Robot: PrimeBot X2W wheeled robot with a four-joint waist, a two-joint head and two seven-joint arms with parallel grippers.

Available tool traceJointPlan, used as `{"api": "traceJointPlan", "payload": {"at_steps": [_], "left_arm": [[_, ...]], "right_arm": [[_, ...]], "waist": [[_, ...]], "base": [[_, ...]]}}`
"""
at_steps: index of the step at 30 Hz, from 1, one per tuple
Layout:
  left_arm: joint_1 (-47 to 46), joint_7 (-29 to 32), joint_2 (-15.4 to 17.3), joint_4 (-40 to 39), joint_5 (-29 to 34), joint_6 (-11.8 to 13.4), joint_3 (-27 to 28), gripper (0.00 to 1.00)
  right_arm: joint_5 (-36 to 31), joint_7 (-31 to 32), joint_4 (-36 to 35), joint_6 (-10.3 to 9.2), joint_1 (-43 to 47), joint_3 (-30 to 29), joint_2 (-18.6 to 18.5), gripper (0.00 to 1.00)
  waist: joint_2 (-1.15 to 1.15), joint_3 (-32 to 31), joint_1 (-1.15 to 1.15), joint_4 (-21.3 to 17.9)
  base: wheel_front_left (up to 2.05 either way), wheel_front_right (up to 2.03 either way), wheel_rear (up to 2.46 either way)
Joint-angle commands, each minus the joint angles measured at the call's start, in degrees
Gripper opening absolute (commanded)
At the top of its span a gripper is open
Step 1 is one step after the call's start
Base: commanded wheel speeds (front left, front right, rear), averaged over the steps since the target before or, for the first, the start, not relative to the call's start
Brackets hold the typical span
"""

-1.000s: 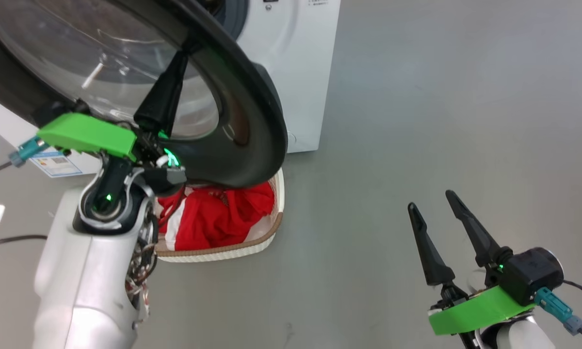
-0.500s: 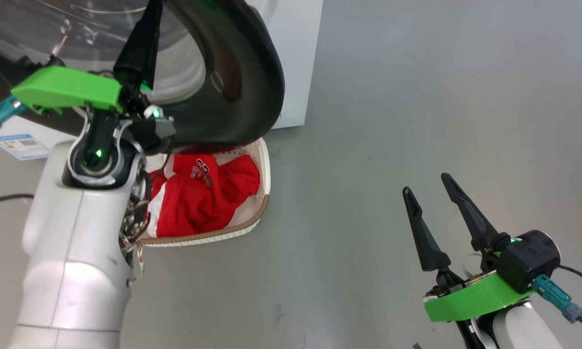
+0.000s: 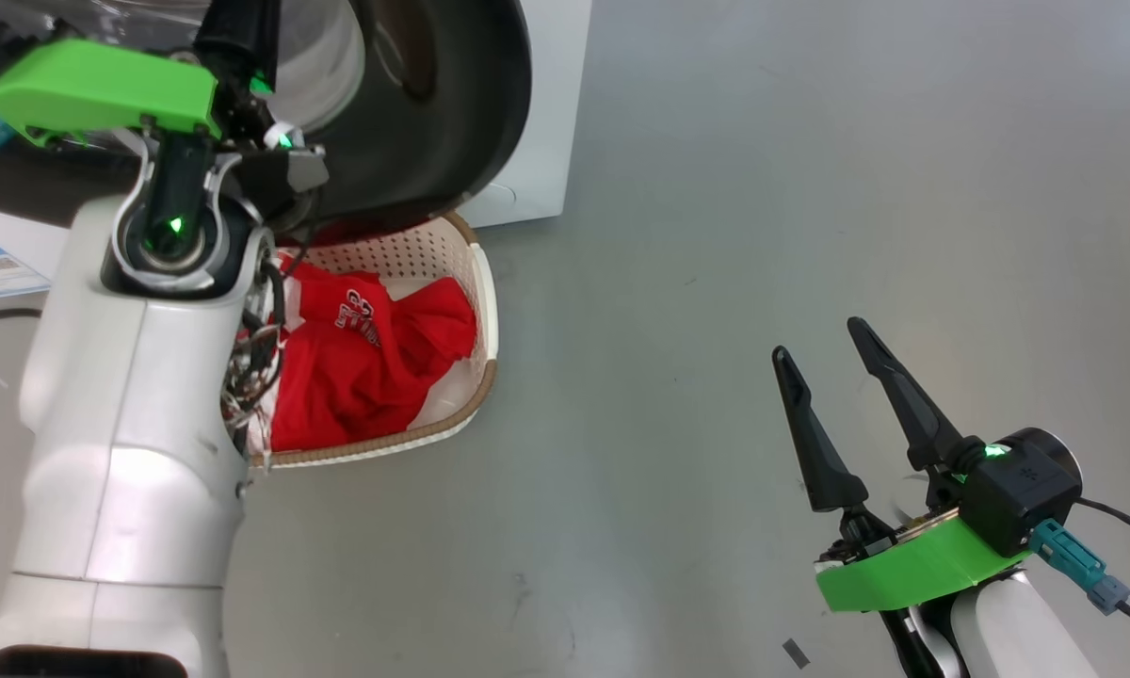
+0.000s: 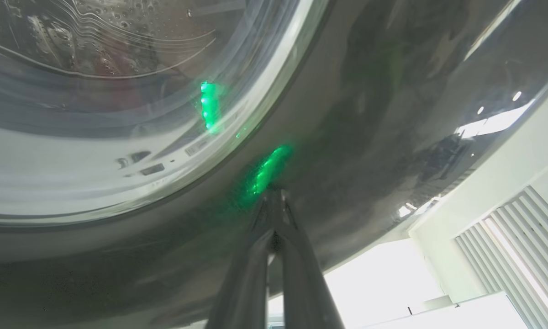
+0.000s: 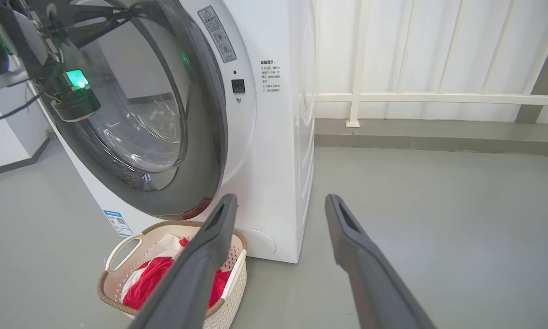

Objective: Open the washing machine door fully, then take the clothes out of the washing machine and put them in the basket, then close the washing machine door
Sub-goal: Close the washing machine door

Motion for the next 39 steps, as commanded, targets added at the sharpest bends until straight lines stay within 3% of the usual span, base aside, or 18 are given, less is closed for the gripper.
{"api": "traceJointPlan", "payload": {"at_steps": [1, 14, 15, 16, 30, 35, 39], "left_arm": [[-1.9, -0.3, 1.6, -1.4, 0.5, -0.8, 1.0, 0.0], [1.6, -0.3, 1.9, -3.0, 3.1, -0.8, 0.0, 0.0], [2.3, -0.8, 1.9, -3.1, 3.6, -0.8, -0.1, 0.37], [3.1, -1.1, 2.0, -3.4, 4.0, -0.8, -0.3, 1.0], [16.2, -6.6, 6.3, -14.6, 13.6, -0.8, -5.6, 1.0], [22.0, -11.5, 8.3, -20.2, 18.4, -0.8, -7.0, 1.0], [26.7, -16.8, 10.9, -23.8, 25.9, -0.4, -8.6, 1.0]], "right_arm": [[-0.3, -0.5, -1.4, 0.28, -1.2, 1.2, 0.0, 1.0], [0.0, -0.5, -1.1, 0.28, -1.1, 0.3, 0.0, 1.0], [0.1, -0.5, -1.1, 0.28, -1.0, 0.2, 0.0, 1.0], [0.2, -0.5, -1.1, 0.28, -0.9, 0.0, 0.0, 1.0], [0.4, -0.5, -0.3, 0.28, 1.5, -2.2, 0.0, 1.0], [0.4, -0.5, -0.2, 0.28, 2.8, -3.1, 0.0, 1.0], [0.7, -0.5, 0.2, 0.28, 3.9, -3.7, 0.0, 1.0]], "waist": [[0.0, 0.3, 0.0, -0.4], [0.0, -0.5, 0.0, 0.1], [0.0, -0.8, 0.0, 0.4], [0.0, -1.1, 0.0, 0.7], [0.0, -7.7, 0.0, 4.4], [0.0, -10.1, 0.0, 5.6], [0.0, -11.9, 0.0, 6.5]], "base": [[0.0, 0.0, 0.0], [0.0, 0.0, 0.0], [0.0, 0.0, 0.0], [0.0, 0.0, 0.0], [0.0, 0.0, 0.0], [0.0, 0.0, 0.0], [0.0, 0.0, 0.0]]}}
